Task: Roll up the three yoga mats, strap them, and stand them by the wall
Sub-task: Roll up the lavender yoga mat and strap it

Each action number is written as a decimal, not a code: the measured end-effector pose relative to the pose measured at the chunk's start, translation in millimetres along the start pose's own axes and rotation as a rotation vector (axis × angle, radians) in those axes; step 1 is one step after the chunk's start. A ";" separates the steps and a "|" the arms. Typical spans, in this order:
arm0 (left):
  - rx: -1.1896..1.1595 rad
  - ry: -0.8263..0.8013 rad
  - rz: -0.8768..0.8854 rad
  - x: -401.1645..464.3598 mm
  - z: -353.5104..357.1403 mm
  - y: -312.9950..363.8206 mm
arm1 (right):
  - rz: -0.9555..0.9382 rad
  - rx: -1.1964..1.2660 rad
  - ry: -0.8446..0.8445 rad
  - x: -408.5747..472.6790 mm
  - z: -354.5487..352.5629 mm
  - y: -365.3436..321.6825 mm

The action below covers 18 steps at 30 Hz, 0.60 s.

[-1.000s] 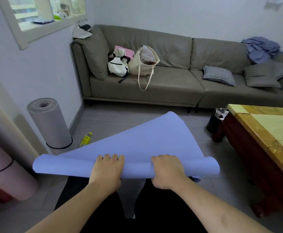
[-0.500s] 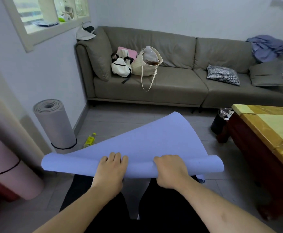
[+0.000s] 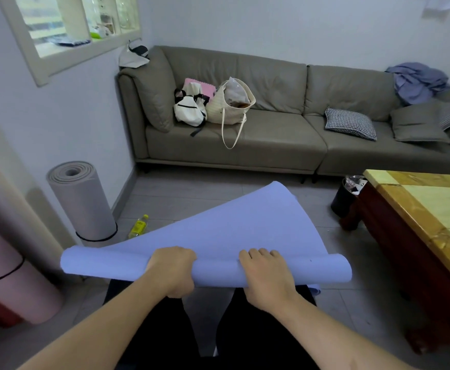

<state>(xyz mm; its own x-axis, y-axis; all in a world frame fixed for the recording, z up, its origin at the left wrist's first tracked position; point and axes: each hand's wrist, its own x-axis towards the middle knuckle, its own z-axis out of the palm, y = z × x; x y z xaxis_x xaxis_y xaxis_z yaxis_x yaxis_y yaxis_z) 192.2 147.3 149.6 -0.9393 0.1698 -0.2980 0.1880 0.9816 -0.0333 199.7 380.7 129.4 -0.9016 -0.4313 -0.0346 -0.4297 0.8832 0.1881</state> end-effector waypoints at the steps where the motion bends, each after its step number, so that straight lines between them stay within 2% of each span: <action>1: 0.027 0.077 0.001 -3.2 6.7 3.8 | 0.014 -0.002 -0.009 3.2 -5.1 1.3; 3: 0.077 0.250 0.023 -11.9 26.4 7.9 | -0.001 -0.004 -0.066 8.3 -14.2 3.2; 7: 0.113 0.373 0.067 -12.9 50.2 5.0 | -0.002 0.066 -0.216 13.5 -27.3 7.4; 10: 0.100 0.297 0.020 -11.4 33.3 9.6 | 0.018 0.079 -0.294 17.7 -32.5 10.0; 13: 0.092 0.220 -0.008 -5.6 16.1 8.6 | 0.021 0.107 -0.271 18.0 -28.0 10.9; 18: -0.032 0.040 0.012 1.6 2.2 -4.6 | -0.029 0.090 0.025 -2.2 -8.1 5.6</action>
<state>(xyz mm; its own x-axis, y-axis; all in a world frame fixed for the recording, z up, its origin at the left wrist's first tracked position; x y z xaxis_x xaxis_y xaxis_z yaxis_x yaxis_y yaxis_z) 190.4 142.8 147.2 -0.9479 0.1847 -0.2595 0.1910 0.9816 0.0009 199.7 385.2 138.5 -0.8877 -0.4601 -0.0141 -0.4592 0.8829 0.0984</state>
